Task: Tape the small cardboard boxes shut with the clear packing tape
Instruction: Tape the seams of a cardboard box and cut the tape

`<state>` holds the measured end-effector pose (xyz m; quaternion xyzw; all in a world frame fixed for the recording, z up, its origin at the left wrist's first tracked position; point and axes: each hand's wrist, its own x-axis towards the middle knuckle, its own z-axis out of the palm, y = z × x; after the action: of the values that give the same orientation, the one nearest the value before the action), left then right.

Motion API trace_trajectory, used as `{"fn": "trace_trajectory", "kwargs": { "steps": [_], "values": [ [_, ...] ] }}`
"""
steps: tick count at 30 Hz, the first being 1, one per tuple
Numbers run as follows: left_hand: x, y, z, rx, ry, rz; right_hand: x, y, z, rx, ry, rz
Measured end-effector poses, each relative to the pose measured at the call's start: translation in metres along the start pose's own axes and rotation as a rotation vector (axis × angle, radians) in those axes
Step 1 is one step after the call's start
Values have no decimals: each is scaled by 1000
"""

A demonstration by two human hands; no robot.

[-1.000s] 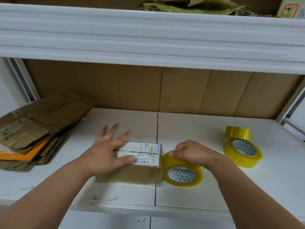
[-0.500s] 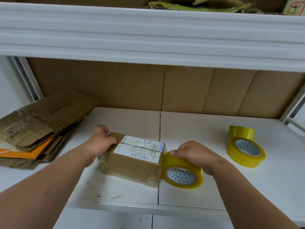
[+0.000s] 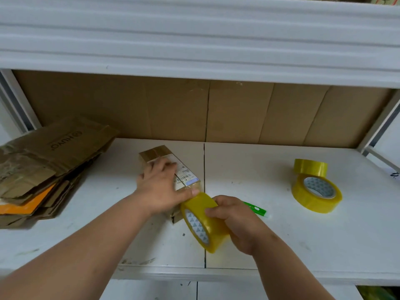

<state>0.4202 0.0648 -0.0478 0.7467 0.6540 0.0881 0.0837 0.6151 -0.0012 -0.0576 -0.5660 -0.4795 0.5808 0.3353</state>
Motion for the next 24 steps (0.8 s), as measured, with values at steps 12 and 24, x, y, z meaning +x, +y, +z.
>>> {"fn": "trace_trajectory", "kwargs": {
  "steps": [12, 24],
  "values": [
    [18, -15, 5, -127, -39, 144, -14, 27, 17, 56, -32, -106],
    [29, -48, -36, -138, 95, -80, -31, 56, 42, 159, -28, -186]
  ]
}}
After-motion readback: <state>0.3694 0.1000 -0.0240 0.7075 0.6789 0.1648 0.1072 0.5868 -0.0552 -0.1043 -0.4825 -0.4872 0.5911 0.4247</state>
